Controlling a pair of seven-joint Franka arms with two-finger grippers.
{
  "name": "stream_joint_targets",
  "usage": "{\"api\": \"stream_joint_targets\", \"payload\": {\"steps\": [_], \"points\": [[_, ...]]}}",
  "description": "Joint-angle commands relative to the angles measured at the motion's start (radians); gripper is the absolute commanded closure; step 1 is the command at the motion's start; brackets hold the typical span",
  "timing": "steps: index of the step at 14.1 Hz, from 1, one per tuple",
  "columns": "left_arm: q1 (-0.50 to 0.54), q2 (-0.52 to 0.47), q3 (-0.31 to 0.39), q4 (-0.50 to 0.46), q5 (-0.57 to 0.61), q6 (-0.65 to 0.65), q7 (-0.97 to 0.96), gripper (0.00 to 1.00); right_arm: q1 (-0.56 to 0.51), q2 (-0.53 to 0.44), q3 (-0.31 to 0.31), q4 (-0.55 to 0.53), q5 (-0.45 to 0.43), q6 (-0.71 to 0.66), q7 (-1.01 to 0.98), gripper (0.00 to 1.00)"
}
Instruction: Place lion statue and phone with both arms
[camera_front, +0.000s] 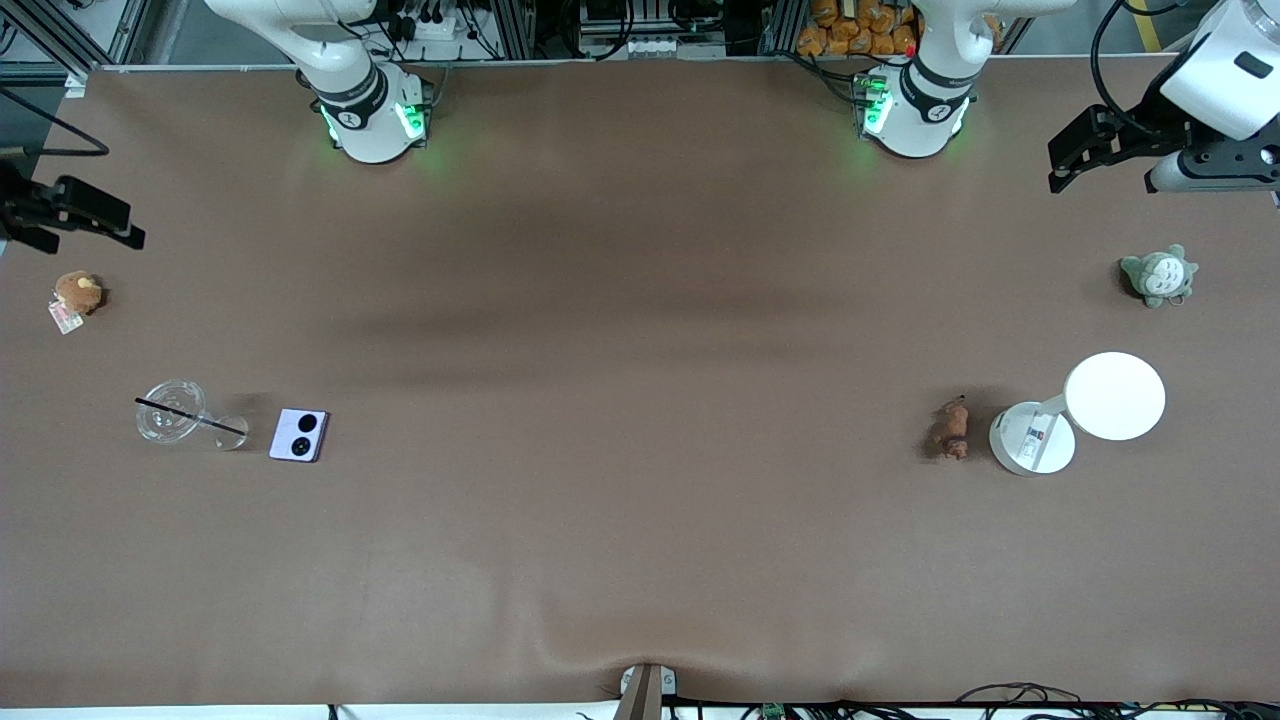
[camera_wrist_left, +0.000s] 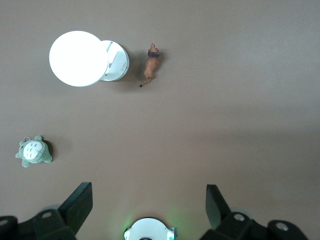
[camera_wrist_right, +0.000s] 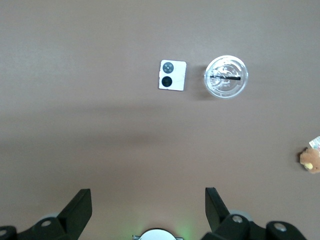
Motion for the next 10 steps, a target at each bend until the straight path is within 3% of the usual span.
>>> {"api": "stream_joint_targets", "payload": {"steps": [1,10], "points": [[0.037,0.014,-0.002,0.027,-0.014,-0.007,-0.002,0.0,0.006,-0.024,-0.023,-0.025,-0.017,-0.005,0.014,0.0],[0.039,0.014,-0.002,0.027,-0.014,-0.017,-0.004,0.0,0.003,-0.022,-0.007,0.021,-0.018,-0.063,0.066,0.0]]}}
